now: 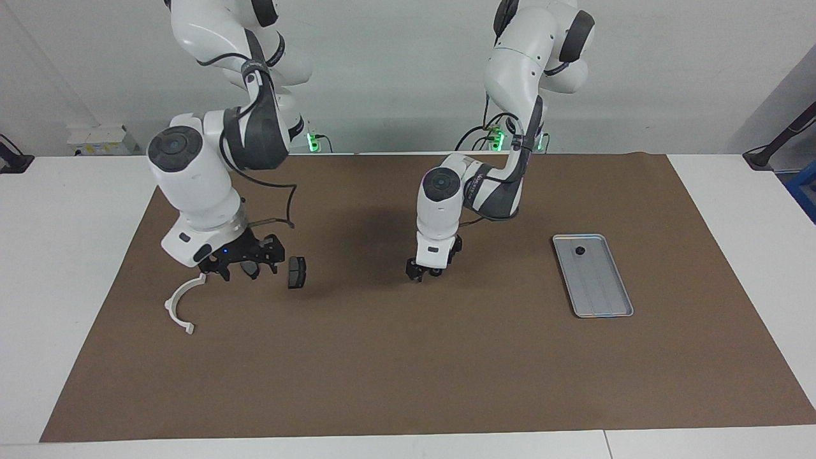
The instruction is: Pick bearing gear from pile to tray
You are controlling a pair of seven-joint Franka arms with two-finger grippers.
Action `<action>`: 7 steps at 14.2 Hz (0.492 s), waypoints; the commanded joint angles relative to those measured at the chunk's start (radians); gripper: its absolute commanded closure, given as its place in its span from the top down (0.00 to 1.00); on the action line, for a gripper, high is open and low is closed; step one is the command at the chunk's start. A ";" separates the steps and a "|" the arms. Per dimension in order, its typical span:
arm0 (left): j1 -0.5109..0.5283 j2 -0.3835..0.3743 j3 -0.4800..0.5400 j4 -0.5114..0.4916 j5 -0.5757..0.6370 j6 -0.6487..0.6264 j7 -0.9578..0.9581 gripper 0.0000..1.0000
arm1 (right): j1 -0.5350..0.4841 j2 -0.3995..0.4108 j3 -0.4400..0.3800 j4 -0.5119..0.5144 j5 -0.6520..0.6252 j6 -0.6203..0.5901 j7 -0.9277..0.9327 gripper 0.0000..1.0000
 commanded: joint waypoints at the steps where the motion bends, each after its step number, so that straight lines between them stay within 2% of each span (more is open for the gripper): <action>1: 0.002 0.009 0.012 0.004 0.025 0.010 -0.010 0.99 | -0.006 -0.158 -0.028 -0.086 0.022 -0.089 -0.061 1.00; 4: 0.004 0.009 0.013 -0.010 0.024 0.047 -0.016 0.91 | -0.004 -0.258 -0.036 -0.086 0.022 -0.205 -0.063 1.00; 7: -0.002 0.009 0.013 -0.010 0.024 0.046 -0.036 0.74 | -0.007 -0.329 -0.042 -0.084 0.022 -0.276 -0.058 1.00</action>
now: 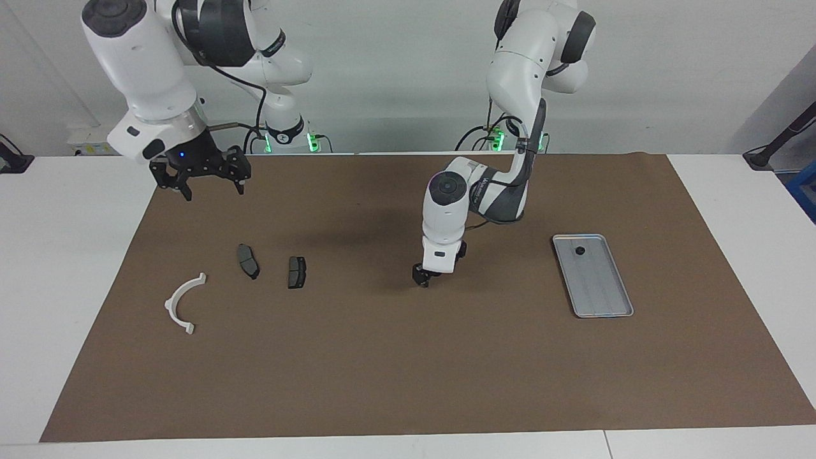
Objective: Pick bearing gear from pile to tray
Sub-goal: 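Carry the black ring with the left gripper over the tray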
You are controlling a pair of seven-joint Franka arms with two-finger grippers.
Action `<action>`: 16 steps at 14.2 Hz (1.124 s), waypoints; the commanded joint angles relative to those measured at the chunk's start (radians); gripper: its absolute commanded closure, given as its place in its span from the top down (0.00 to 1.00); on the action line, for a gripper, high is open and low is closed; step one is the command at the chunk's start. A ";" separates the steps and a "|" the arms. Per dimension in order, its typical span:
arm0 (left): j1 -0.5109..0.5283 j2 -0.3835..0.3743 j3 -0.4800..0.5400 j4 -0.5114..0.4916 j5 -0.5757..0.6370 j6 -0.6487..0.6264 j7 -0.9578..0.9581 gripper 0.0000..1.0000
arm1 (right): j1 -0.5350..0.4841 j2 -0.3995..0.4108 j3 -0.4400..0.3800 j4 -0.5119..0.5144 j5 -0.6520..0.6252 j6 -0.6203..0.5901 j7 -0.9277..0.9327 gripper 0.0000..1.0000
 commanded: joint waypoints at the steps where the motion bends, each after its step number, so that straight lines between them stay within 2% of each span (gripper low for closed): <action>1: -0.006 0.002 0.002 -0.009 0.023 0.017 -0.030 0.62 | -0.010 -0.066 -0.010 -0.044 0.021 -0.022 -0.019 1.00; 4: -0.011 0.001 0.002 -0.009 0.024 0.006 -0.030 0.28 | -0.003 -0.074 -0.034 -0.035 0.022 -0.031 -0.003 1.00; 7: -0.005 -0.004 0.002 -0.010 0.023 -0.006 -0.027 0.01 | -0.009 -0.079 -0.036 -0.035 0.021 -0.075 0.048 1.00; 9: 0.044 -0.039 0.006 -0.009 0.026 -0.047 0.014 0.00 | -0.012 -0.077 -0.036 -0.038 0.022 -0.089 0.054 1.00; 11: 0.141 -0.073 0.005 -0.006 0.024 -0.113 0.175 0.00 | -0.010 -0.074 -0.034 -0.036 0.030 -0.091 0.069 1.00; 16: 0.400 -0.084 0.000 0.003 0.011 -0.144 0.568 0.00 | -0.007 -0.073 -0.034 -0.036 0.041 -0.097 0.074 1.00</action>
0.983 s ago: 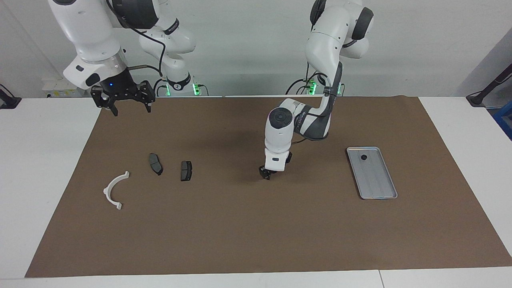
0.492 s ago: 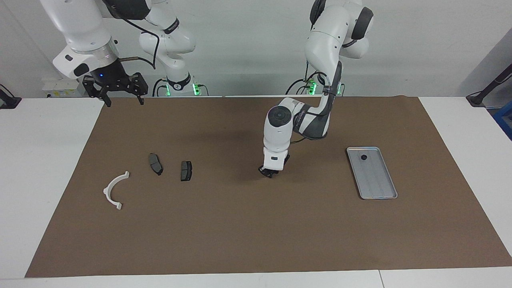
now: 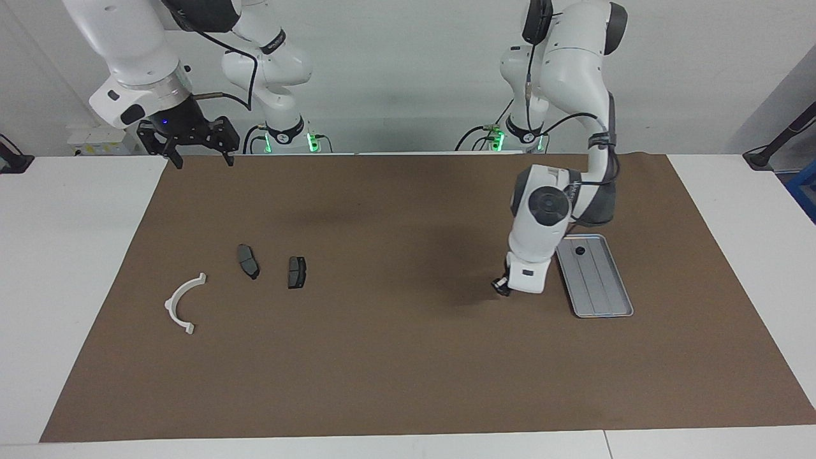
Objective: Pick bearing gear from pile to tray
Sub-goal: 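Carry the black ring with the left gripper over the tray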
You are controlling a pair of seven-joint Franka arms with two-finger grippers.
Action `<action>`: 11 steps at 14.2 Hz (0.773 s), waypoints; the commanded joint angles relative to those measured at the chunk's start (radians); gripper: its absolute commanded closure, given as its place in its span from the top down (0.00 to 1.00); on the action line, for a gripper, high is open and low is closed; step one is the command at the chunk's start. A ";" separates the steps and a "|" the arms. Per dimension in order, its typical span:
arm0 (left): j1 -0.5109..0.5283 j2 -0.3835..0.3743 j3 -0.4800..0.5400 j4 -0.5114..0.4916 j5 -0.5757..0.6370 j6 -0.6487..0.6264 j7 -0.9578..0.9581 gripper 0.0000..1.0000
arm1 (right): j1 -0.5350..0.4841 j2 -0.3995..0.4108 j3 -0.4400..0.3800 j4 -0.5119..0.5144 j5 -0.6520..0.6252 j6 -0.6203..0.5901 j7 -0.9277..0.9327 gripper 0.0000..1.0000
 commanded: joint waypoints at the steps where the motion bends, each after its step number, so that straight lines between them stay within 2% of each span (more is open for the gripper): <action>1: 0.114 -0.016 -0.016 -0.008 -0.019 -0.015 0.176 0.00 | -0.007 -0.014 0.003 -0.018 0.019 -0.008 0.015 1.00; 3: 0.186 -0.014 -0.014 -0.009 -0.070 -0.006 0.314 0.00 | -0.001 -0.011 0.003 -0.016 0.019 -0.002 0.015 1.00; 6: 0.265 -0.016 -0.016 -0.038 -0.073 0.039 0.429 0.00 | -0.002 -0.006 0.001 -0.016 0.019 0.003 0.015 1.00; 11: 0.288 -0.053 -0.014 -0.179 -0.075 0.177 0.476 0.01 | -0.004 -0.008 0.003 -0.009 0.016 0.011 0.013 1.00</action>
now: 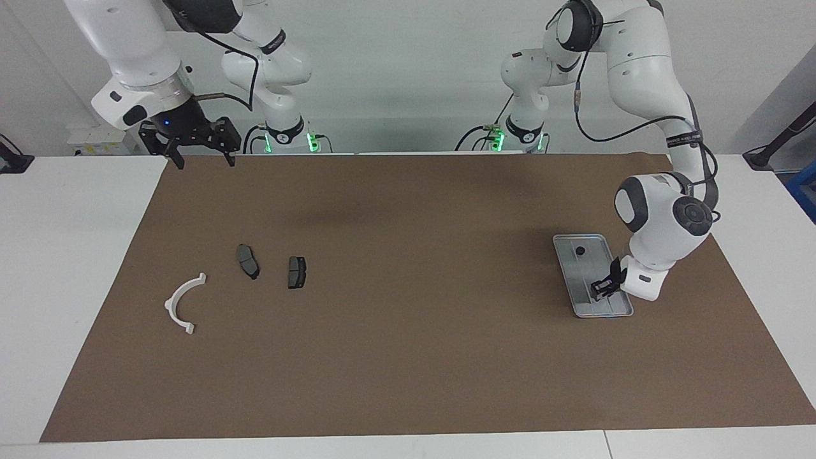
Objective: Pick bearing gear from pile to tray
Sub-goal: 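Carry the black ring with the left gripper over the tray, then open the left gripper to drop the ring into the tray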
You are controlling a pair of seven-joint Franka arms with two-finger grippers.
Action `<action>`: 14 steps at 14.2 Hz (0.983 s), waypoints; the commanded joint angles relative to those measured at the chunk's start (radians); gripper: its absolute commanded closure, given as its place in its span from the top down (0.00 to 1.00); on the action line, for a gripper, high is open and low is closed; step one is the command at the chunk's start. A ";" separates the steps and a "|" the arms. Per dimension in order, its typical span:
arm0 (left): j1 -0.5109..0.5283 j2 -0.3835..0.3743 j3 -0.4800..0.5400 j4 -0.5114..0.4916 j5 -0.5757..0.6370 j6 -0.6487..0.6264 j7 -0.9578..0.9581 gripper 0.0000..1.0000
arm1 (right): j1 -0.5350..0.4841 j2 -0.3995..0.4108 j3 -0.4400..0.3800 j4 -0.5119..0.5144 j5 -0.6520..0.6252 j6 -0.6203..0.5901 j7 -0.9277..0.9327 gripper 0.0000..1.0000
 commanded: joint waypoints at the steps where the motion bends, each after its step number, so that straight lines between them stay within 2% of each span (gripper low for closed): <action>1: 0.009 -0.051 -0.008 -0.102 -0.016 0.069 0.019 0.01 | -0.007 -0.009 0.002 -0.008 0.016 0.013 0.013 1.00; 2: 0.010 -0.054 -0.008 -0.105 -0.016 0.067 0.020 0.06 | -0.004 -0.010 0.002 -0.011 0.016 0.024 0.011 1.00; 3: 0.009 -0.057 -0.008 -0.108 -0.016 0.064 0.020 0.26 | 0.001 -0.010 0.002 -0.011 0.016 0.026 0.013 1.00; 4: 0.007 -0.057 -0.008 -0.101 -0.016 0.053 0.020 0.74 | 0.004 -0.010 0.002 -0.010 0.016 0.030 0.013 1.00; 5: 0.006 -0.059 -0.008 -0.085 -0.014 0.021 0.019 1.00 | 0.004 -0.010 0.002 -0.011 0.016 0.032 0.015 1.00; 7: 0.009 -0.107 -0.006 -0.056 -0.014 -0.067 0.020 1.00 | 0.003 -0.009 0.002 -0.011 0.017 0.055 0.015 1.00; 11: 0.012 -0.296 -0.006 -0.059 -0.014 -0.248 0.019 1.00 | -0.007 -0.009 0.004 -0.013 0.019 0.061 0.016 1.00; 14: 0.010 -0.390 -0.006 -0.055 -0.014 -0.374 0.019 1.00 | -0.007 -0.009 0.004 -0.014 0.019 0.069 0.018 1.00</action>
